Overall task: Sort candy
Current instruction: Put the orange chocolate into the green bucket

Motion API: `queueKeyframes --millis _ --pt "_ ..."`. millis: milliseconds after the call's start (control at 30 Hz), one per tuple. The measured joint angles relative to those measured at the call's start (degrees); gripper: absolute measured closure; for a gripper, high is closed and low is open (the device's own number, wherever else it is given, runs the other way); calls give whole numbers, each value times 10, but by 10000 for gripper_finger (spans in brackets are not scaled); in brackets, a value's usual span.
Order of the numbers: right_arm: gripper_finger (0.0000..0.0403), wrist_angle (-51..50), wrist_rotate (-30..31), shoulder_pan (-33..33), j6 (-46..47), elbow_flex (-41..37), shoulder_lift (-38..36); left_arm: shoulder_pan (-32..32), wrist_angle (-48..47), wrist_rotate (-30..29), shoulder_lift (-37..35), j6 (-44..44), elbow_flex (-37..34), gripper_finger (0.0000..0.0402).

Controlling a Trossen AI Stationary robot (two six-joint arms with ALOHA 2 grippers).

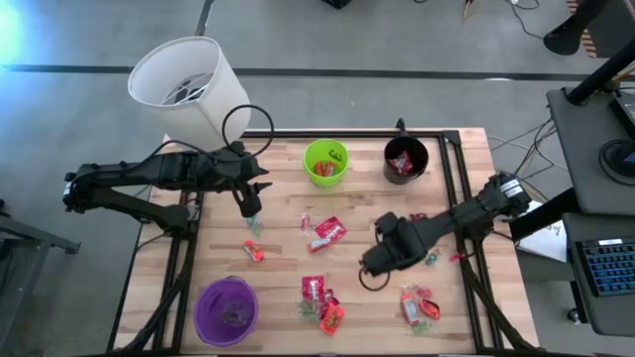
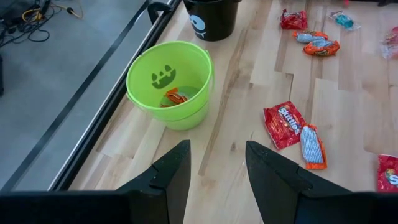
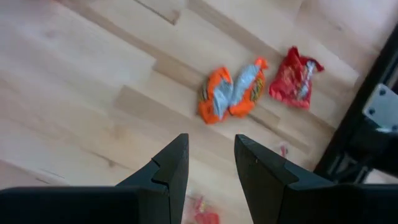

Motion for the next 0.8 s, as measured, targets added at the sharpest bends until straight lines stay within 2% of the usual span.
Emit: queueKeyframes --millis 167,300,467,800 --pt "280 5 -24 36 41 -23 0 0 0 0 0 0 0 264" --pt "280 49 -44 71 76 -44 0 0 0 0 0 0 0 264" --pt "280 122 -46 117 117 -63 0 0 0 0 0 -3 0 264" --pt "280 162 -44 207 236 -67 10 0 1 0 0 -29 0 264"
